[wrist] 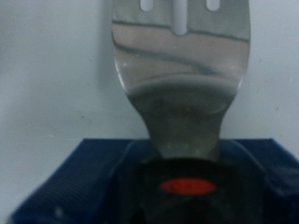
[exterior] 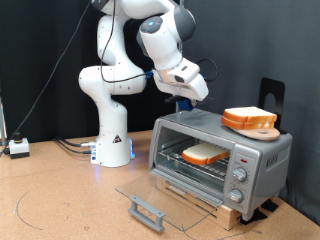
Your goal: Make a piece of toast with the oven
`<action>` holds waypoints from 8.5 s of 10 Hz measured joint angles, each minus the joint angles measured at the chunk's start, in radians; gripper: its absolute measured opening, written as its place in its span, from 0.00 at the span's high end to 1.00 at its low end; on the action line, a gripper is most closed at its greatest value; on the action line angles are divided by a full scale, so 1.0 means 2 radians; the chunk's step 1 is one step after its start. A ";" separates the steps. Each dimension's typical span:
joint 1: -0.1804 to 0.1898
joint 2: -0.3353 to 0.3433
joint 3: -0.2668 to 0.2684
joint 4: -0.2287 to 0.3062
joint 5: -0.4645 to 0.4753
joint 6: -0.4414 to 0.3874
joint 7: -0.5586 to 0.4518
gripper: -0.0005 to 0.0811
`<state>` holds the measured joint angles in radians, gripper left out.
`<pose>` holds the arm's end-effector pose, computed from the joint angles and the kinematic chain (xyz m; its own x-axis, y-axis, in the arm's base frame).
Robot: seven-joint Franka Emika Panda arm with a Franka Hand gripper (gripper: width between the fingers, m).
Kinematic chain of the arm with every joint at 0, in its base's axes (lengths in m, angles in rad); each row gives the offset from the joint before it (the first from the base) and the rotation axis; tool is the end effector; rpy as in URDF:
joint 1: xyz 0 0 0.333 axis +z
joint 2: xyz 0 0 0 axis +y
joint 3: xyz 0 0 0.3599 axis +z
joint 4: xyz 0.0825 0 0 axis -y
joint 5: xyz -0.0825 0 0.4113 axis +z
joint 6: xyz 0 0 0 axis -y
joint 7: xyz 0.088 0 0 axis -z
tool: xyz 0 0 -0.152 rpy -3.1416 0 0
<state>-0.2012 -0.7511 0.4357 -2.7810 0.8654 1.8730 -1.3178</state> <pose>0.2895 0.1446 0.3738 0.4961 0.7800 0.3815 0.8621 -0.3900 -0.3236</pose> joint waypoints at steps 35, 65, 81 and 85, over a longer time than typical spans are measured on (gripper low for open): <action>-0.128 0.076 -0.171 0.064 -0.081 -0.042 0.007 0.00; -0.231 0.448 -0.222 0.238 -0.160 -0.158 0.475 0.00; -0.217 0.600 -0.177 0.221 -0.113 -0.008 0.412 0.00; -0.222 0.584 -0.167 0.206 -0.109 -0.073 0.393 0.00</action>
<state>-0.6459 0.4177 0.1024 -2.3689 0.6479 1.7276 -0.5310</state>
